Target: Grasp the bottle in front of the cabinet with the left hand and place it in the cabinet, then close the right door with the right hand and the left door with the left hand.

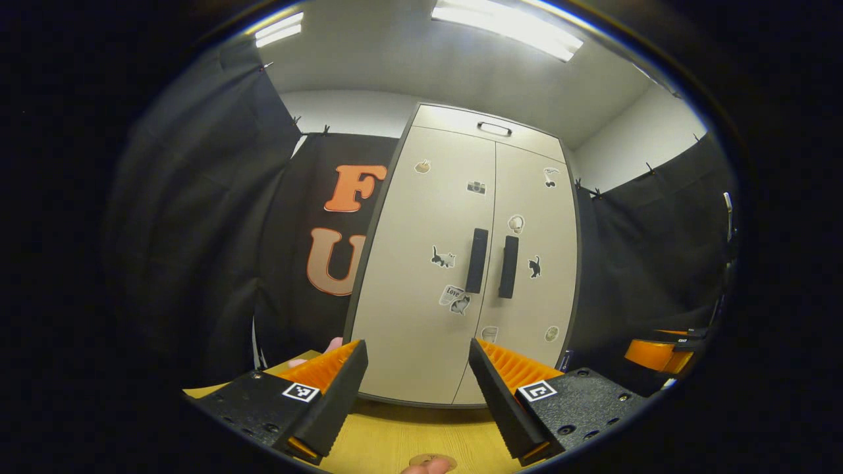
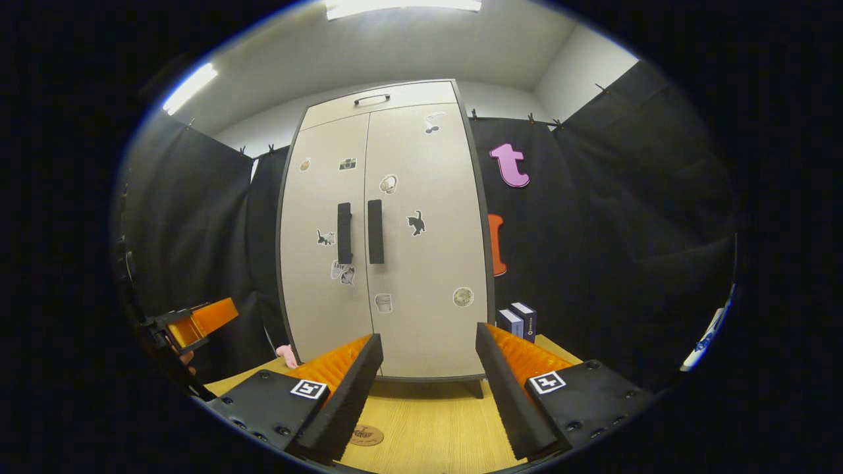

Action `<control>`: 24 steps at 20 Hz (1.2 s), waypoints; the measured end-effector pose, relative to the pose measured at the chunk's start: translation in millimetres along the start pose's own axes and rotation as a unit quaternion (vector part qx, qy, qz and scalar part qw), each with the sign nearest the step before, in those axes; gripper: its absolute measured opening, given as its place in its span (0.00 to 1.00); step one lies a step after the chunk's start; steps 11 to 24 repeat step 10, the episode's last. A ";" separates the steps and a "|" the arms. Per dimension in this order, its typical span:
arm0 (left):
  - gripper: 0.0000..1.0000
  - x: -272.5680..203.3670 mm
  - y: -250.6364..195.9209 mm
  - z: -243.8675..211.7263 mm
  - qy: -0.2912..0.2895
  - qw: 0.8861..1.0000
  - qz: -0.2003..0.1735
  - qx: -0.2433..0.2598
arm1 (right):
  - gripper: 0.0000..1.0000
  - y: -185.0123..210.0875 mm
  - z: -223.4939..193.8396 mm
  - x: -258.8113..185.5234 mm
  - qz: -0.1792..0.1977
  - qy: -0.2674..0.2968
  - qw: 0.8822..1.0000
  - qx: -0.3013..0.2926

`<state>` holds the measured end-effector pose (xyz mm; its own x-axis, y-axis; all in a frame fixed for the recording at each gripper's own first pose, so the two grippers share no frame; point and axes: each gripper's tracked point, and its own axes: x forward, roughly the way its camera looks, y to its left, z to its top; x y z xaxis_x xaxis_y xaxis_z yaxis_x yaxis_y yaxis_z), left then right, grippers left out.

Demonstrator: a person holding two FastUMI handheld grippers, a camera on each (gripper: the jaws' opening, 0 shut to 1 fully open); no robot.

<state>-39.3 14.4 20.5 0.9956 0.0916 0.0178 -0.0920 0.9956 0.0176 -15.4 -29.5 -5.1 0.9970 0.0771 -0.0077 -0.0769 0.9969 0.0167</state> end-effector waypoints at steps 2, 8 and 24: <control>0.94 -0.9 1.1 -1.4 0.002 1.000 0.001 -0.002 | 0.95 1.6 -0.2 -0.4 0.002 0.000 1.000 0.001; 0.94 -5.8 5.1 -5.1 0.009 1.000 0.004 -0.010 | 0.95 3.2 -1.3 -3.1 0.003 0.003 1.000 0.001; 0.94 -7.6 6.3 -4.4 0.009 1.000 0.005 -0.009 | 0.95 2.9 -1.1 -4.6 0.003 0.003 1.000 0.003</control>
